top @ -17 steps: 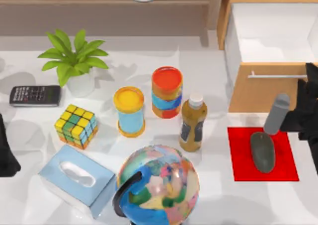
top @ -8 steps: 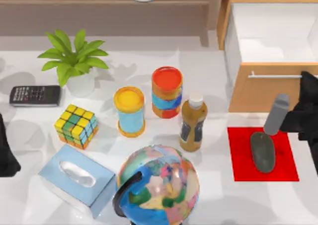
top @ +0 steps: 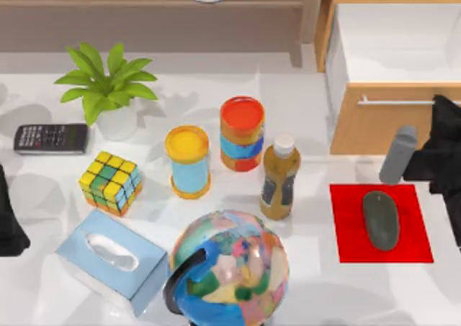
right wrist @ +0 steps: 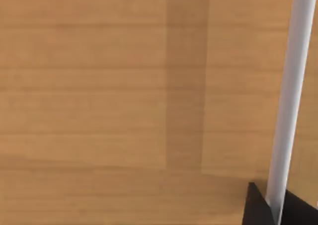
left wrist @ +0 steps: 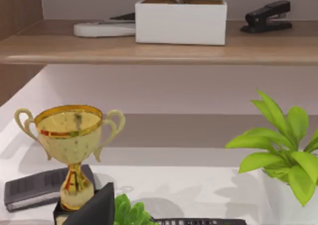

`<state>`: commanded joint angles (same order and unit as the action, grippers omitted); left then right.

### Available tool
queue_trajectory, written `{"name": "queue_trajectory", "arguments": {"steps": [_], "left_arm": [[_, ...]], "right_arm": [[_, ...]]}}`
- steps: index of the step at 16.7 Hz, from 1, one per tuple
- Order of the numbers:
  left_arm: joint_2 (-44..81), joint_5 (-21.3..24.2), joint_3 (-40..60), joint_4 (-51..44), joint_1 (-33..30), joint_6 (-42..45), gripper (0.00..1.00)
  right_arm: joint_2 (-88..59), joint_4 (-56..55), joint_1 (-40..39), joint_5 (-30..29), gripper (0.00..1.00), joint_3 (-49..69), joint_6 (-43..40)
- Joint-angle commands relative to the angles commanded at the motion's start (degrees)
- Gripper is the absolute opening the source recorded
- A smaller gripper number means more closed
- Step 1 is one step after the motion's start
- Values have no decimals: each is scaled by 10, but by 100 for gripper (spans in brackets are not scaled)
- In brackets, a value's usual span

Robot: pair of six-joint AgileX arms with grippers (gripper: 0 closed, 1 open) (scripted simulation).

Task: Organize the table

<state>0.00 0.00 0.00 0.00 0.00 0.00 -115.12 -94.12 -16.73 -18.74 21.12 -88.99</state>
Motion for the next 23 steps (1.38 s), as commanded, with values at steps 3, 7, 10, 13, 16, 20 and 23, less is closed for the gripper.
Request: {"name": "queue_trajectory", "arguments": {"steps": [3, 7, 10, 13, 16, 20, 23], "left_arm": [[0, 0, 0, 0, 0, 0, 100], [0, 0, 0, 0, 0, 0, 100], [0, 0, 0, 0, 0, 0, 100], [0, 0, 0, 0, 0, 0, 100], [0, 0, 0, 0, 0, 0, 100], [0, 0, 0, 0, 0, 0, 100], [0, 0, 0, 0, 0, 0, 100]], "right_arm": [[-17, 36, 14, 15, 0, 52, 0], [-35, 76, 29, 31, 0, 105, 0], [-36, 78, 30, 32, 0, 108, 0], [-39, 83, 31, 30, 0, 114, 1], [-59, 111, 41, 37, 0, 162, 1], [-89, 157, 52, 53, 0, 240, 1], [-96, 169, 55, 57, 0, 257, 0]]}}
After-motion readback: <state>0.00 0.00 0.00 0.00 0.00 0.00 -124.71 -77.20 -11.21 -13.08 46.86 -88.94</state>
